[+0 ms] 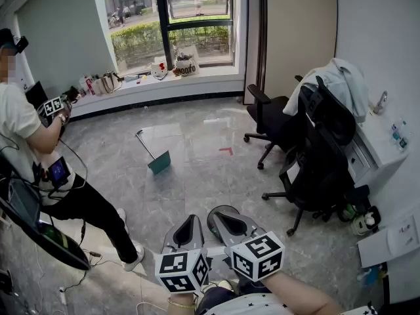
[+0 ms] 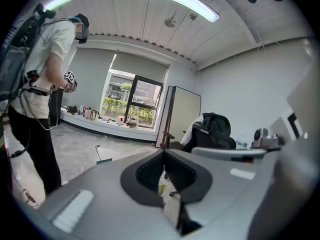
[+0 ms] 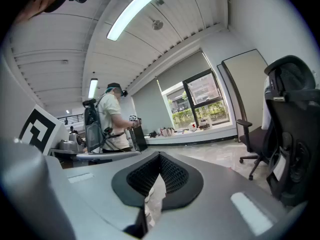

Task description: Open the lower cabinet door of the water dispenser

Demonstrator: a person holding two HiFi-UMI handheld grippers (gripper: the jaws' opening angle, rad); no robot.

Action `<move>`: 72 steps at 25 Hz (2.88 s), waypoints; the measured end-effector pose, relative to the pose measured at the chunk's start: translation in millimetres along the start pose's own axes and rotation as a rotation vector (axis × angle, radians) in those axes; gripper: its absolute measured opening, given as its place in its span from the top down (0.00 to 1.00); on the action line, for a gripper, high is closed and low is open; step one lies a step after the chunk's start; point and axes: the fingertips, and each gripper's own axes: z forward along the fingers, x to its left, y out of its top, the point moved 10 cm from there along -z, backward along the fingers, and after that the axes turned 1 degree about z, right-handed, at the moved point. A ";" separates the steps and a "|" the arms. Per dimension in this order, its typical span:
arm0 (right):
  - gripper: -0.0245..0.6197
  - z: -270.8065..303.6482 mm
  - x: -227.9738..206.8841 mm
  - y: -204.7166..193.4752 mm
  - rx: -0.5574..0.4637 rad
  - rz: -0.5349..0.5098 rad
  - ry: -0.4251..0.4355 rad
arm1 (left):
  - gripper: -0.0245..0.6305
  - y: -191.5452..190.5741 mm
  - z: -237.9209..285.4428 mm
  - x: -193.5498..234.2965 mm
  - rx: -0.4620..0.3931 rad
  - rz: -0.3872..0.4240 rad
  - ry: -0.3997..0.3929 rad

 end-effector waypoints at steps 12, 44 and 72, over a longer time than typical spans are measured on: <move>0.96 -91.9 -87.9 -9.8 -0.053 0.090 -0.245 | 0.95 -24.7 56.3 -114.9 0.092 0.104 -0.263; 0.96 -624.7 -381.9 -104.1 -0.297 0.400 -1.075 | 0.95 -171.4 130.2 -738.1 0.303 0.344 -1.028; 0.96 -808.3 -661.5 -347.0 -0.233 0.772 -1.595 | 0.95 -460.2 262.9 -1028.4 0.637 0.673 -1.302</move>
